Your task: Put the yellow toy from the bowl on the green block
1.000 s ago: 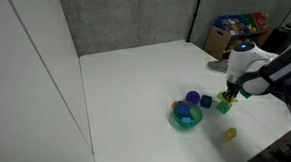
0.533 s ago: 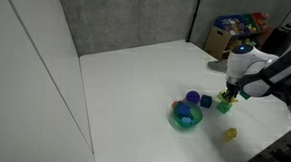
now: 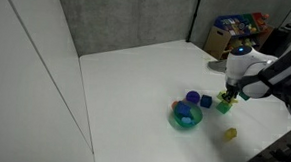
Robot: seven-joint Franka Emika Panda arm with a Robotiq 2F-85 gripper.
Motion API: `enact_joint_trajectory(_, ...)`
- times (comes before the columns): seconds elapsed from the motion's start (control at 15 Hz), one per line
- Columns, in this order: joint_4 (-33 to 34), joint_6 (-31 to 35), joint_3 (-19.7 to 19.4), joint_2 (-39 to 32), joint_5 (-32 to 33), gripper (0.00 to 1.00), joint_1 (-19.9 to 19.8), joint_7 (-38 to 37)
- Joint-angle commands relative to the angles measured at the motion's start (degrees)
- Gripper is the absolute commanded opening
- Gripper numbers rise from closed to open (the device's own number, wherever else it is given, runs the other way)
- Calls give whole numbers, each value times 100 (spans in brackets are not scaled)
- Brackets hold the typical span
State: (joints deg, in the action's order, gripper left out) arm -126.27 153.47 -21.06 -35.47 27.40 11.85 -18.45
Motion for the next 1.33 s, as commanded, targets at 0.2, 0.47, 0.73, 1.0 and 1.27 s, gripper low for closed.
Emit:
enact_joint_trajectory(0.2, -127, 41, -172, 126, 185, 97, 197, -225)
enact_joint_trajectory(0.47, -96, -221, -197, 270, 106, 100, 194, -172)
enact_joint_trajectory(0.73, -17, -630, -55, 509, -28, 99, 6, 2)
enact_joint_trajectory(1.0, 83, -1093, 142, 761, -64, 100, -169, 79)
enact_joint_trajectory(1.27, 268, -1577, 588, 1003, -398, 100, -491, 316)
